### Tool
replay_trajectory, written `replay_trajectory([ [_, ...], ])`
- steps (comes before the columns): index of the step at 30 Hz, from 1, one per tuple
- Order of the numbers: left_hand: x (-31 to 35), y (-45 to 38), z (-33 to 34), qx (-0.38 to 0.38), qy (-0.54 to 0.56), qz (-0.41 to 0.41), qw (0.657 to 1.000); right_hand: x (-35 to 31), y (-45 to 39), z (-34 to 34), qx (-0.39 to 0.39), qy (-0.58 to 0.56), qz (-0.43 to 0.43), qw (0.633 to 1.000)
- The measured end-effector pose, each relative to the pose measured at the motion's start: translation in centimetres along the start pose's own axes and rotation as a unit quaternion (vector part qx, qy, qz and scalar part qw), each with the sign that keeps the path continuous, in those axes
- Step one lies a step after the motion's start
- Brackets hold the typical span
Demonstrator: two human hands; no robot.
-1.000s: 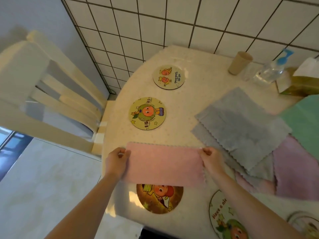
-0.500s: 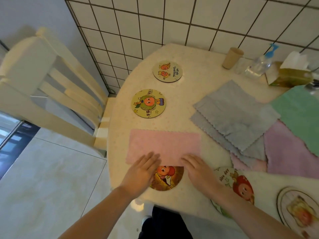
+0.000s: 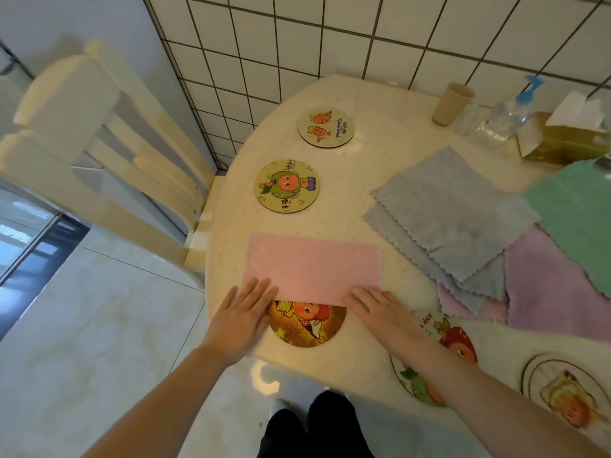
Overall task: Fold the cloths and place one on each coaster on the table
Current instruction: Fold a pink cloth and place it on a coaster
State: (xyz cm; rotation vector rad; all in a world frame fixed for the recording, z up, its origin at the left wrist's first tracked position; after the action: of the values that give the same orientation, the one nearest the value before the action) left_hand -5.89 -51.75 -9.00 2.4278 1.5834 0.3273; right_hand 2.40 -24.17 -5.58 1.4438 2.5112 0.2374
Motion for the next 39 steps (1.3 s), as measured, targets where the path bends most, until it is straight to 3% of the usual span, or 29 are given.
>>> replay_trajectory([
  [5, 4.0, -0.3, -1.9, 0.058, 0.003, -0.076, 0.995, 1.6, -0.8, -0.6, -0.017, -0.01, -0.013, 1.0],
  [7, 6.7, -0.4, -2.4, 0.078, 0.028, -0.065, 0.994, 2.1, -0.8, -1.1, 0.006, -0.014, -0.03, 0.999],
  [11, 12.2, -0.9, -2.1, 0.044, 0.044, -0.003, 0.998, 2.4, -0.7, -3.1, 0.07, -0.01, -0.079, 0.994],
  [14, 14.8, -1.5, -2.3, 0.041, 0.069, -0.059, 0.995, 2.4, 0.0, -4.1, 0.109, -0.013, -0.12, 0.987],
  [18, 16.6, -1.2, -1.7, 0.042, 0.075, -0.073, 0.994, 2.1, 1.8, -5.1, 0.085, -0.038, -0.212, 0.973],
  [22, 16.2, 0.6, -0.3, 0.066, 0.036, -0.033, 0.997, 5.0, 1.4, -5.4, 0.077, -0.049, -0.216, 0.972],
  [25, 15.6, 2.1, 0.5, 0.079, 0.026, -0.056, 0.995, 6.7, -0.9, -4.4, 0.008, -0.005, -0.262, 0.965],
  [29, 15.7, 2.9, 1.2, 0.065, 0.04, -0.074, 0.994, 7.5, -3.8, -3.1, -0.09, 0.065, -0.365, 0.924],
  [33, 15.4, 2.5, 1.5, 0.05, 0.094, -0.068, 0.992, 8.6, -5.1, -2.3, -0.119, 0.092, -0.407, 0.901],
  [35, 14.9, 2.5, 1.0, 0.058, 0.142, -0.058, 0.986, 9.0, -5.4, -2.4, -0.13, 0.075, -0.408, 0.901],
  [39, 13.1, 2.5, -0.9, -0.004, 0.326, -0.096, 0.941, 9.3, -6.7, -3.2, -0.21, -0.157, -0.282, 0.923],
])
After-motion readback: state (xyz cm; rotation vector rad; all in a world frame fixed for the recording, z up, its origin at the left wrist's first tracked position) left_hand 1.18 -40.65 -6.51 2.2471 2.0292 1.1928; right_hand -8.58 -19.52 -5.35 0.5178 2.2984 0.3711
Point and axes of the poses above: each hand's wrist, its own y-axis away from the middle knuckle, its own z-axis out of the palm, x = y × z, the point moved 3 cm from there along -y, towards the middle knuckle, and after that the axes turned 15 degrees about -z, right-handed, at the moved point
